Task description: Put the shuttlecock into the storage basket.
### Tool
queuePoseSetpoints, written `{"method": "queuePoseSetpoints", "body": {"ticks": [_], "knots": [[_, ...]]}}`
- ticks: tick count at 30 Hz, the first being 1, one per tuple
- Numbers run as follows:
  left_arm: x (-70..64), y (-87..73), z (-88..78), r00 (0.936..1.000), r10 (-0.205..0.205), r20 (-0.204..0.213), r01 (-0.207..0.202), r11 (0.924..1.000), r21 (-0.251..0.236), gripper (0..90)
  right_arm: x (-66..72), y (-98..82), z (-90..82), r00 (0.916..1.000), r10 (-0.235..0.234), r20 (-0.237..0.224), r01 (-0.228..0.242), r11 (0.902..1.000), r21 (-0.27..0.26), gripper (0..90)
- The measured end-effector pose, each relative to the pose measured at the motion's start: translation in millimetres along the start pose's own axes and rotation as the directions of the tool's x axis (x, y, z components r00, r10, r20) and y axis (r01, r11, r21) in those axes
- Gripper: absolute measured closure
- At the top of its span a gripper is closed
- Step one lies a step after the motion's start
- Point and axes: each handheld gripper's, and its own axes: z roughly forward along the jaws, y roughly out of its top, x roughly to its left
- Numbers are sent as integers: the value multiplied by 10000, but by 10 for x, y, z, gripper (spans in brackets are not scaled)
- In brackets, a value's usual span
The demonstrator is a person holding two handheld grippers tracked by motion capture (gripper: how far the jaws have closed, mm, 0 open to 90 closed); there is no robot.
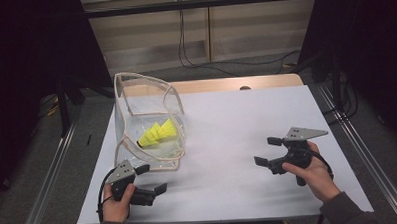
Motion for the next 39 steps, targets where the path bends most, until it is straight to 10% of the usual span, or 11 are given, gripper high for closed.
{"method": "queuePoseSetpoints", "body": {"ticks": [39], "knots": [[-17,3,10,10000,9,-33,-8,10000,63,23,-157,-348,-286,9984,124,548,-125,9999,10,60]]}}
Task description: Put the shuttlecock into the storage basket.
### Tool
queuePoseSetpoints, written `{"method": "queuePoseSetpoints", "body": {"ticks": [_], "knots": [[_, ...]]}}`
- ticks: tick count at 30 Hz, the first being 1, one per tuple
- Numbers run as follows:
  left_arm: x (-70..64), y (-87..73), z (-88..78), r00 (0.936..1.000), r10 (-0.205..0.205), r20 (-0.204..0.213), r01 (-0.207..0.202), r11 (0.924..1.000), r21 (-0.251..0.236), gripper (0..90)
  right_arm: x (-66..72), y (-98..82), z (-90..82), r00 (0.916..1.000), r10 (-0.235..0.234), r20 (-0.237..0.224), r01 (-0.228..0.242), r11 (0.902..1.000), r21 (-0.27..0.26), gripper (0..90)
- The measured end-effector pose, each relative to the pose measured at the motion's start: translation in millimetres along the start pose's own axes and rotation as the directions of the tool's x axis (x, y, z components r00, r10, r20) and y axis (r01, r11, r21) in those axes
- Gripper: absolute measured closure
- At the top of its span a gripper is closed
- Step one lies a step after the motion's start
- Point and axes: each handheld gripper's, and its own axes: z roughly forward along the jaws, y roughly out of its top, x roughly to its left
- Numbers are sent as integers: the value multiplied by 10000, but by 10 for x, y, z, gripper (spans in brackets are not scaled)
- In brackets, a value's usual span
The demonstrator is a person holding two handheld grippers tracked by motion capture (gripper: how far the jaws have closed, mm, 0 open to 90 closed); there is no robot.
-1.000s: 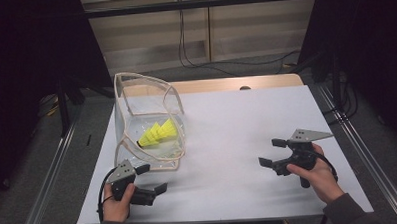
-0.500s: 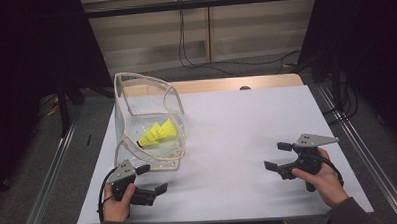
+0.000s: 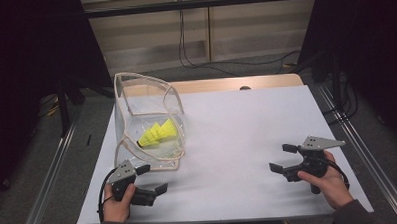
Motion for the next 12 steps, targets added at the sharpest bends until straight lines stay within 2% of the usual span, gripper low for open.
{"method": "queuePoseSetpoints", "body": {"ticks": [12], "knots": [[-12,4,11,10000,-15,4,15,10000,-22,23,-31,-82,-36,10000,-31,90,31,10000,-31,59]]}}
